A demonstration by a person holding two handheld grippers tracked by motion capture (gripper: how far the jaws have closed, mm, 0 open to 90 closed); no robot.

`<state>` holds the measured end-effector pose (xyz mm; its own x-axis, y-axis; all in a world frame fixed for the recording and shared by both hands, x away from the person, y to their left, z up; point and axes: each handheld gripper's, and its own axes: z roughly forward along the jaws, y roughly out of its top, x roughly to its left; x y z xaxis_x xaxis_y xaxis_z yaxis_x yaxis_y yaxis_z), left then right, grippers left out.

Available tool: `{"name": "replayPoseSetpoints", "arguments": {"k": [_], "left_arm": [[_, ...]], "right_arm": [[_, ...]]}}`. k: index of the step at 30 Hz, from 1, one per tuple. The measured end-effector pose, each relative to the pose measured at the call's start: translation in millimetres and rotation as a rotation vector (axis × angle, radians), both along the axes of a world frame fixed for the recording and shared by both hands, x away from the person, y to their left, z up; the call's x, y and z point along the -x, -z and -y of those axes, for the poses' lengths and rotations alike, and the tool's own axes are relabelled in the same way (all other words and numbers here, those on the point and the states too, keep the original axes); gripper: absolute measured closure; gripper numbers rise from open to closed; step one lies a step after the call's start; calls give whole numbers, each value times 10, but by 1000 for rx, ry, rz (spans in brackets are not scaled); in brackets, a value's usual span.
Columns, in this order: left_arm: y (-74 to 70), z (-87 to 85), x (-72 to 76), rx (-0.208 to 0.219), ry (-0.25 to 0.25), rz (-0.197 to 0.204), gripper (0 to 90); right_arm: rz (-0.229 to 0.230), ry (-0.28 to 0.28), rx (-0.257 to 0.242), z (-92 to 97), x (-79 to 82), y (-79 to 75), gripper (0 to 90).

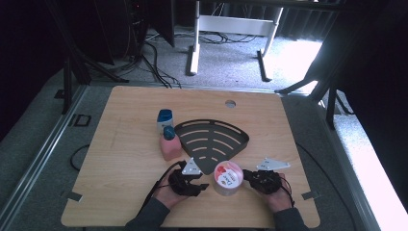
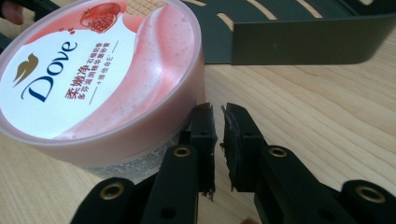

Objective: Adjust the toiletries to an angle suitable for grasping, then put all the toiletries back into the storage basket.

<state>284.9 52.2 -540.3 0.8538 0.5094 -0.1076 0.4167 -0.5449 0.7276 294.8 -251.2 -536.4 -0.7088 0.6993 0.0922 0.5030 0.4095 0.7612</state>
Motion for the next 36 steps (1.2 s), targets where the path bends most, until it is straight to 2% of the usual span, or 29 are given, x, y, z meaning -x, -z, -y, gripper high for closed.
{"name": "replayPoseSetpoints", "arguments": {"k": [2, 4, 8, 12, 15, 18, 19, 24, 26, 27, 29, 32, 34, 36], "left_arm": [[-8, -5, 7, 11, 11, 3, 507], [-13, -14, 8, 20, 26, -11, 492], [-6, -41, 17, 15, 41, -22, 468], [-18, -57, 36, 22, 60, -12, 449], [-15, -51, 46, 40, 75, -24, 450], [-12, -27, 80, 32, 72, 10, 421], [-12, -21, 84, 32, 71, 16, 386], [-33, 37, 124, 42, 86, 52, 323], [-35, 71, 131, 33, 94, 62, 304], [-35, 85, 133, 29, 92, 66, 262], [-36, 88, 131, 24, 98, 76, 258], [-35, 85, 123, 28, 105, 80, 255], [-31, 79, 116, 27, 114, 85, 252], [-30, 74, 110, 31, 118, 82, 253]], "right_arm": [[1, -11, 4, -25, 7, -1, 812], [1, -19, 4, -50, 15, -1, 809], [2, -40, 6, -96, 31, -2, 810], [5, -62, 9, -141, 38, 3, 790], [0, -65, 10, -155, 42, 8, 789], [1, -75, 17, -163, 46, 12, 790], [2, -79, 18, -160, 49, 11, 793], [2, -86, 19, -163, 53, 10, 792], [3, -99, 22, -170, 55, 9, 787], [9, -108, 27, -177, 62, 6, 776], [10, -108, 31, -175, 65, 5, 748], [17, -138, 55, -133, 56, -1, 623], [12, -178, 54, -92, 47, -2, 576], [26, -232, 60, -70, 58, -23, 567]]}}
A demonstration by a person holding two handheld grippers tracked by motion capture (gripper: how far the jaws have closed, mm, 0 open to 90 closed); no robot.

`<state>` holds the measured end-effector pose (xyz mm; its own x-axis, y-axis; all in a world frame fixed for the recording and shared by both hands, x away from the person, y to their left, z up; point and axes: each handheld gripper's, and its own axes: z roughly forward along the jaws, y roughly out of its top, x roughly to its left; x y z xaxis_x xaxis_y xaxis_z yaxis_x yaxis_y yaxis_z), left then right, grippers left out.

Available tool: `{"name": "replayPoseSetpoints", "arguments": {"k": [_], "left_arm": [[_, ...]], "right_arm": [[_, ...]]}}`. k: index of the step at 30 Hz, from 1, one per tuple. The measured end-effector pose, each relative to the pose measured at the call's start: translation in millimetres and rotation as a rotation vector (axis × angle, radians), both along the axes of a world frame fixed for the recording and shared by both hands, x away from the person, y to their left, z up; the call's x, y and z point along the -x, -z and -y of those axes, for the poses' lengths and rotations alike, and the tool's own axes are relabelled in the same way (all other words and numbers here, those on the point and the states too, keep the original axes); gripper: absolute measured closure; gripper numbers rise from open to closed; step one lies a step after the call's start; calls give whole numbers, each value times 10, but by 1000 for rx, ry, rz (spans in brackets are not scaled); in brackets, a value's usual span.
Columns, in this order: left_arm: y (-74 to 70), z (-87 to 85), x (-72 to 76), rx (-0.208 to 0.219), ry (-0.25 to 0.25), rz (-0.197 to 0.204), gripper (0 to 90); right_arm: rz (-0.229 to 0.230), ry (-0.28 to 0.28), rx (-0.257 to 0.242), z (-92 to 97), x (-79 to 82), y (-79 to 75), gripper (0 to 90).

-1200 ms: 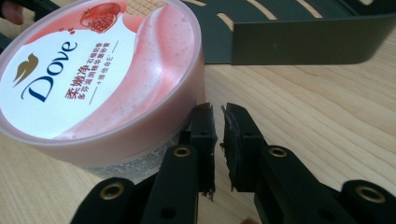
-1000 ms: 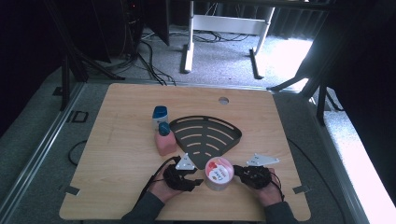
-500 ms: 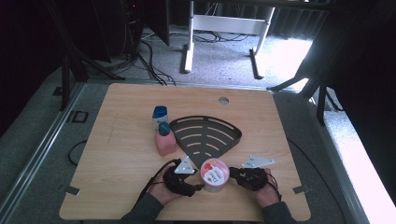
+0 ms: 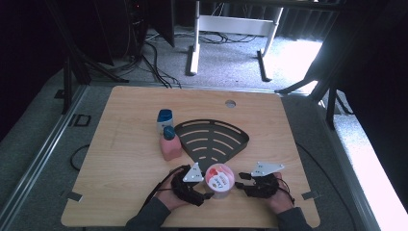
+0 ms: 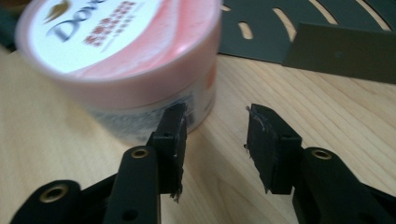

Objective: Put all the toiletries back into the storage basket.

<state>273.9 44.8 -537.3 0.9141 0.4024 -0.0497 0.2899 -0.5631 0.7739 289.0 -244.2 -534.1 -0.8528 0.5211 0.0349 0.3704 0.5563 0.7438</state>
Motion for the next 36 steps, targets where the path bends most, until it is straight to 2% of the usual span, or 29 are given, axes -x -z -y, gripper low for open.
{"name": "replayPoseSetpoints", "arguments": {"k": [1, 4, 6, 7, 8, 12, 13, 17, 22, 25, 29, 31, 36], "left_arm": [[-3, 1, -2, -2, 1, 0, 253], [-1, 0, -4, -2, 2, 1, 252], [0, -2, -5, -1, 4, 1, 252], [0, -2, -6, -1, 4, 1, 252], [1, -3, -7, 1, 5, -1, 251], [7, -6, -9, -3, 14, -10, 245], [11, -1, -12, -3, 18, -9, 218], [22, 25, -16, -16, 16, -4, 208], [18, 42, -50, -17, 28, 13, 185], [8, 55, -53, -22, 36, 31, 178], [-6, 57, -44, -23, 31, 33, 175], [-20, 65, -27, -36, 30, 49, 182], [-28, 70, -18, -41, 26, 47, 183]], "right_arm": [[0, 0, 0, 0, 0, 0, 567], [13, -53, 27, -11, 24, -13, 568], [10, -88, 22, -5, 35, -10, 547], [4, -118, 16, -14, 58, -8, 516], [4, -118, 16, -14, 58, -8, 516], [14, -195, 20, -105, 102, -23, 408], [29, -201, 31, -152, 101, -25, 358], [26, -203, 19, -158, 78, -25, 331], [28, -238, 12, -188, 29, -44, 237], [28, -238, 8, -198, 15, -44, 228], [36, -245, 20, -238, -3, -47, 201], [35, -239, 18, -239, 3, -44, 198], [34, -231, 23, -249, 18, -51, 198]]}}
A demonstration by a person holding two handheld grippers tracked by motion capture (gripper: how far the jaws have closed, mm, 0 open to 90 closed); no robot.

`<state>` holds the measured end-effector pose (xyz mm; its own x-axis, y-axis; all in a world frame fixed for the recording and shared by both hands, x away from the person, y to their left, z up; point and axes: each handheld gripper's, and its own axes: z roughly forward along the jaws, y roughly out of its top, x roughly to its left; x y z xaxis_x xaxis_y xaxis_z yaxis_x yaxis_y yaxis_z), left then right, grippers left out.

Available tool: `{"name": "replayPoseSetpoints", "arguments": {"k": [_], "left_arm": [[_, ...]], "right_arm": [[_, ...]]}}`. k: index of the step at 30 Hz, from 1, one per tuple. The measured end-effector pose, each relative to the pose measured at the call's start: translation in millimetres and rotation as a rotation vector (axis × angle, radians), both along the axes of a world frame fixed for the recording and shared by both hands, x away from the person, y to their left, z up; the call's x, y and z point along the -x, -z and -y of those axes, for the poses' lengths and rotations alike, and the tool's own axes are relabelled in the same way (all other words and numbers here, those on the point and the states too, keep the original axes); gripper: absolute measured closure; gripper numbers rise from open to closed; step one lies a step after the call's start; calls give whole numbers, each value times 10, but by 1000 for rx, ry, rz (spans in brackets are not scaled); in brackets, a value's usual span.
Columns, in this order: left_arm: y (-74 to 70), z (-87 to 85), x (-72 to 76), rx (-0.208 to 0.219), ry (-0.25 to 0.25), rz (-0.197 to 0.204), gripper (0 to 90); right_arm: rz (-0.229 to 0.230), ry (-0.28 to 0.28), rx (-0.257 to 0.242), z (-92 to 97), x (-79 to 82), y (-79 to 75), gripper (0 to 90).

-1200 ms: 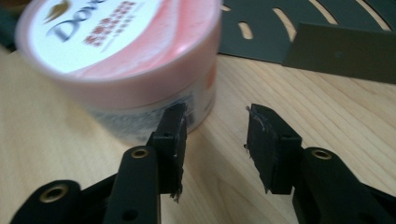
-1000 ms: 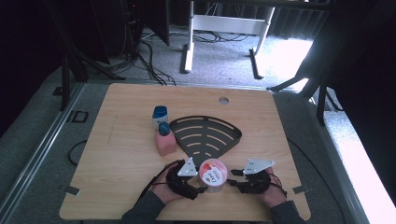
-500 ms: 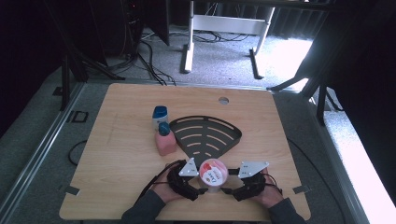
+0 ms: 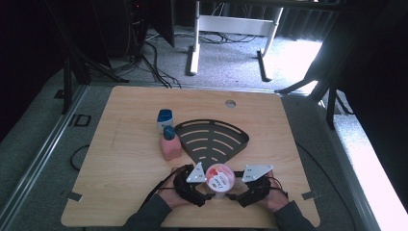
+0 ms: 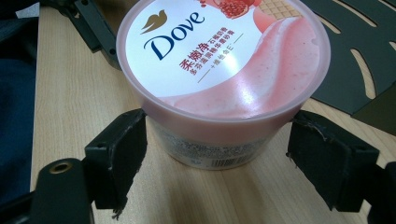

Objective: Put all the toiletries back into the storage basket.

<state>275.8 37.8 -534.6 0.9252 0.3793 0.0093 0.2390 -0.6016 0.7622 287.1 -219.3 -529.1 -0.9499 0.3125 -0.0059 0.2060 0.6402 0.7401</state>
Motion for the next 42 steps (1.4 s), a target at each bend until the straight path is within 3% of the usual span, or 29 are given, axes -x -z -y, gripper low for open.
{"name": "replayPoseSetpoints", "arguments": {"k": [10, 15, 20, 42], "left_arm": [[-16, 13, 17, -15, -3, 7, 185], [-5, 8, 5, 0, -7, -4, 187], [-8, 11, 13, -5, -8, -1, 191], [-131, 82, 6, -45, -7, 19, 191]], "right_arm": [[12, 8, 13, -21, 26, -11, 190], [30, 8, 37, -40, 34, -2, 178], [3, 15, 2, -18, 17, 2, 180], [20, 19, 6, 19, 19, -71, 180]]}}
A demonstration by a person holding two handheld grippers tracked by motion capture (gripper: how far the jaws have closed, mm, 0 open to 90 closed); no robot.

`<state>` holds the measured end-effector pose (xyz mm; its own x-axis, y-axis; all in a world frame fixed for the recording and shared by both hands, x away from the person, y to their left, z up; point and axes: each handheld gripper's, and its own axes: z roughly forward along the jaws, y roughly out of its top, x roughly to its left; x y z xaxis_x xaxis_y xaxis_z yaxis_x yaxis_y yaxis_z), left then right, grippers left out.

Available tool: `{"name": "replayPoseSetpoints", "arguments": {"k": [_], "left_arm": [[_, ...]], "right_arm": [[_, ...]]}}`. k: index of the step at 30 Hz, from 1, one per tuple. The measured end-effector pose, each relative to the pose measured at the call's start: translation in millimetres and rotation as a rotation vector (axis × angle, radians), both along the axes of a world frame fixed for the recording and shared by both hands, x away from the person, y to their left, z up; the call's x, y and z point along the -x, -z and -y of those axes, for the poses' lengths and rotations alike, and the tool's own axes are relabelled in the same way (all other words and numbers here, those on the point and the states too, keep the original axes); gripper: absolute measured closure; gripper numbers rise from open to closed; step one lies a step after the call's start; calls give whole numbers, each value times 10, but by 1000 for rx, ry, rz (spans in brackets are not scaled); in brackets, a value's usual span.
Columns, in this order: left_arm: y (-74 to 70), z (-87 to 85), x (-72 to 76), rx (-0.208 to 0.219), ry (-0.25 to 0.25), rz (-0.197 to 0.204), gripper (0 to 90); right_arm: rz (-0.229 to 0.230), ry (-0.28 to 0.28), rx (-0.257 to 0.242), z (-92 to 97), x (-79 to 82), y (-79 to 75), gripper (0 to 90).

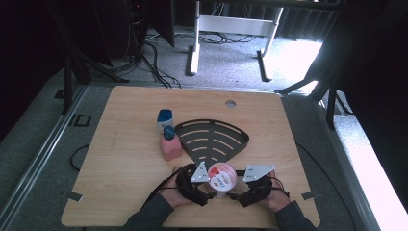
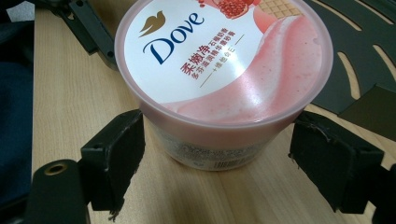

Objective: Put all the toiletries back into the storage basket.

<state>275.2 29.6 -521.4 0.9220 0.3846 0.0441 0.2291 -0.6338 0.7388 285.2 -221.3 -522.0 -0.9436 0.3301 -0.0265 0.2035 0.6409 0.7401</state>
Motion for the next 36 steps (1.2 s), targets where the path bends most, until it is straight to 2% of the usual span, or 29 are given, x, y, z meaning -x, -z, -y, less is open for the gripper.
{"name": "replayPoseSetpoints", "arguments": {"k": [8, 12, 26, 36], "left_arm": [[-85, 45, -59, -10, 0, 0, 191], [-116, 60, -79, -1, -1, 4, 191], [-266, 110, -169, -14, -8, 48, 190], [-336, 158, -261, -15, -21, 59, 190]], "right_arm": [[15, 3, 0, 39, -44, -85, 180], [17, 1, 2, 59, -69, -123, 180], [38, 2, 3, 92, -182, -261, 179], [55, 9, -2, 130, -274, -328, 179]]}}
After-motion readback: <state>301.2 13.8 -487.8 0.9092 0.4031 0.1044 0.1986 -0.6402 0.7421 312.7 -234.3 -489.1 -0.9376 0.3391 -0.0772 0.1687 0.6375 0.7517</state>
